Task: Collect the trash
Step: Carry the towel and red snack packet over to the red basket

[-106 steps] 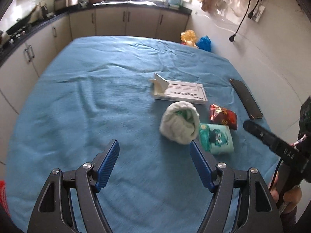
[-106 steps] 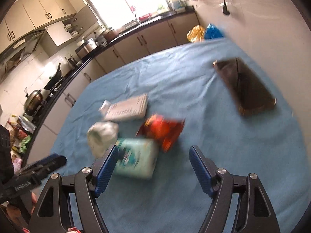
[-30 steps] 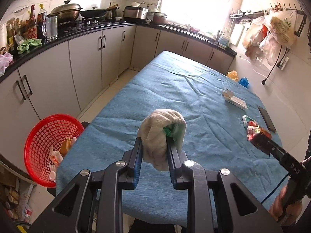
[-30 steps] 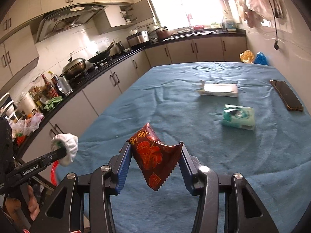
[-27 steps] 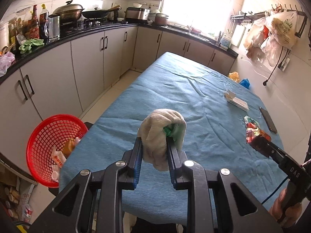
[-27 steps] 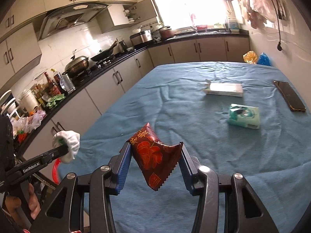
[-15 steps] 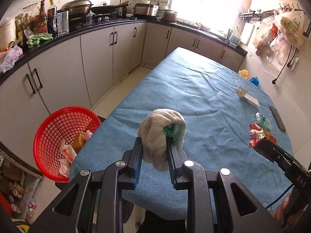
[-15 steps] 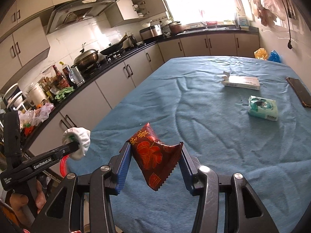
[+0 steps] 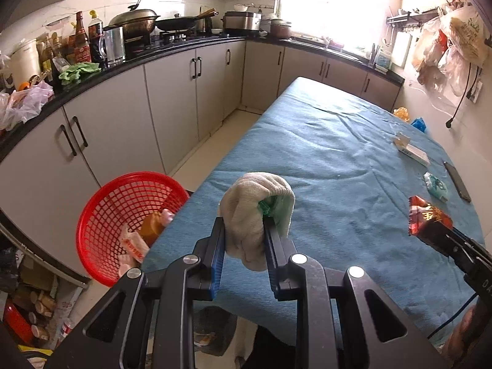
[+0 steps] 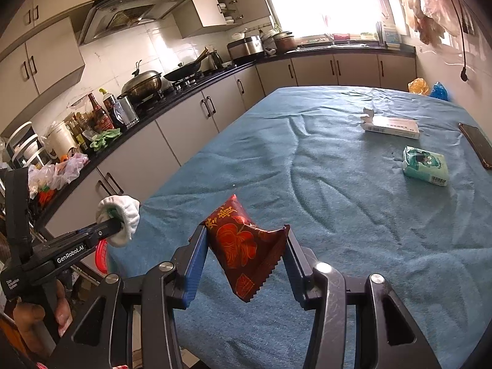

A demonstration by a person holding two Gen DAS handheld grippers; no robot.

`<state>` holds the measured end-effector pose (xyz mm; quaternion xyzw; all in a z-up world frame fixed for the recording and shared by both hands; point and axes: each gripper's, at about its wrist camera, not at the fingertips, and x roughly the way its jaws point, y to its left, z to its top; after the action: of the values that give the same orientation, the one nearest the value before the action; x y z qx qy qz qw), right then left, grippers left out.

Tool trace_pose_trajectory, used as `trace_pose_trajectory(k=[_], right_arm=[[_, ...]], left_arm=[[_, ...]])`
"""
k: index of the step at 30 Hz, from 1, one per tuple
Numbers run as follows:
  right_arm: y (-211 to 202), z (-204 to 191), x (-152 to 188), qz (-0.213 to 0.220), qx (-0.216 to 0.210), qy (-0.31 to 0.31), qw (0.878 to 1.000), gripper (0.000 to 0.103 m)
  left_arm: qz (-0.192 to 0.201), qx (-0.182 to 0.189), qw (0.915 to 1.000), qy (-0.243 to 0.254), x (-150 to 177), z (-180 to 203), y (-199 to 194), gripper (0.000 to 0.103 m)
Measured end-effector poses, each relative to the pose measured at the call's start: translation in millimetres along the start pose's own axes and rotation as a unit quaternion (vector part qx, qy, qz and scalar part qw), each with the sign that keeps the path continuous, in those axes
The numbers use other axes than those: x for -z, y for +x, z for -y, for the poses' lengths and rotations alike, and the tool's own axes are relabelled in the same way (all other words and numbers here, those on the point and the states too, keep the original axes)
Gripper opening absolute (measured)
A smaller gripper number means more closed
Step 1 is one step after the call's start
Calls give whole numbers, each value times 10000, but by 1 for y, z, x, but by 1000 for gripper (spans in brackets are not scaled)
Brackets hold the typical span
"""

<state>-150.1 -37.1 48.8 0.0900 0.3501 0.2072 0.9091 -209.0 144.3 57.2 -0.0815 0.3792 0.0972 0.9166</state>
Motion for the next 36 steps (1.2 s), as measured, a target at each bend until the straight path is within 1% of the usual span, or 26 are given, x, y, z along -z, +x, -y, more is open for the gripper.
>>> trace_pose_trajectory(k=[7, 36], right_arm=[[4, -10, 2, -18, -68, -61, 10000, 52], [27, -63, 9, -228, -381, -470, 9979, 52]], left_arm=[[-18, -151, 9999, -67, 3, -15, 0, 23], [-20, -302, 9989, -346, 12, -52, -1, 23]])
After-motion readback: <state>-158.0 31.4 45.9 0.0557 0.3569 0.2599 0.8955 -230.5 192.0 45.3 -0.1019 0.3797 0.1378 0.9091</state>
